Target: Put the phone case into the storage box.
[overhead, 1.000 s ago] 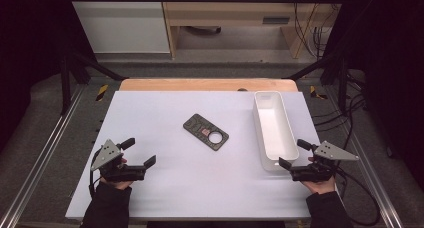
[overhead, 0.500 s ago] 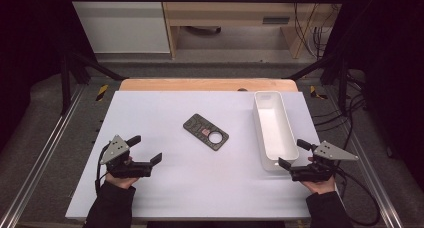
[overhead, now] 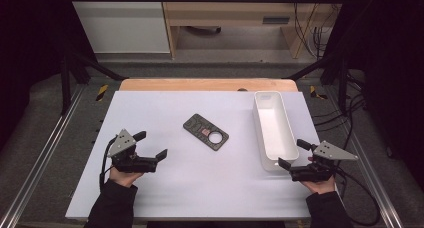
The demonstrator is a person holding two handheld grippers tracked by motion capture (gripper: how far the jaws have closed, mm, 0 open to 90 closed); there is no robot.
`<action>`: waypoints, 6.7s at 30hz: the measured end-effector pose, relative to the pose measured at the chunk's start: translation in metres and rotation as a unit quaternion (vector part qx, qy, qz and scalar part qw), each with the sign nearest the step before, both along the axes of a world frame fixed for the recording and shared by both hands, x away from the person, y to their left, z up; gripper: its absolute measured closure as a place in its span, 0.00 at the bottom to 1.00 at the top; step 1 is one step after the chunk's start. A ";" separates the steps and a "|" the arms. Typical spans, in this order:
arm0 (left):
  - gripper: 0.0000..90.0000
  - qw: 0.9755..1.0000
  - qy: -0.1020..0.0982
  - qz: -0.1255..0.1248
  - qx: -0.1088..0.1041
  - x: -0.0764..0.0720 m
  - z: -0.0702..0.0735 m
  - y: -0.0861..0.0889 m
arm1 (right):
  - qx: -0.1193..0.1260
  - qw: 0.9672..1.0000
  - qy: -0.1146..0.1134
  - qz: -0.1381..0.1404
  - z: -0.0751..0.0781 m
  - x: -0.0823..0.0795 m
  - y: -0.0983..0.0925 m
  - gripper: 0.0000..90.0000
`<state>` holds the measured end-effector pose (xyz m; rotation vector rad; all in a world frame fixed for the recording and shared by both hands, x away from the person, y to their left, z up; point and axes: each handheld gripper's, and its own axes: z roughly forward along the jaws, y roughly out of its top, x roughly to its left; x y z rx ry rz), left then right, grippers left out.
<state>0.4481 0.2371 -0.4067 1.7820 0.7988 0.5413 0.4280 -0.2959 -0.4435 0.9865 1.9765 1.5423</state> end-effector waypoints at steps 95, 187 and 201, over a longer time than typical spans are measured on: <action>0.99 0.989 0.075 0.010 0.125 0.170 -0.034 -0.141 | -0.005 1.000 0.001 0.002 0.001 -0.001 0.000 0.00; 0.99 0.968 0.134 0.062 0.201 0.169 -0.064 -0.115 | -0.010 1.000 0.001 0.004 0.001 -0.002 0.001 0.00; 0.99 0.970 0.128 0.054 0.201 0.138 -0.065 -0.101 | -0.010 1.000 0.001 0.006 0.001 -0.002 0.001 0.00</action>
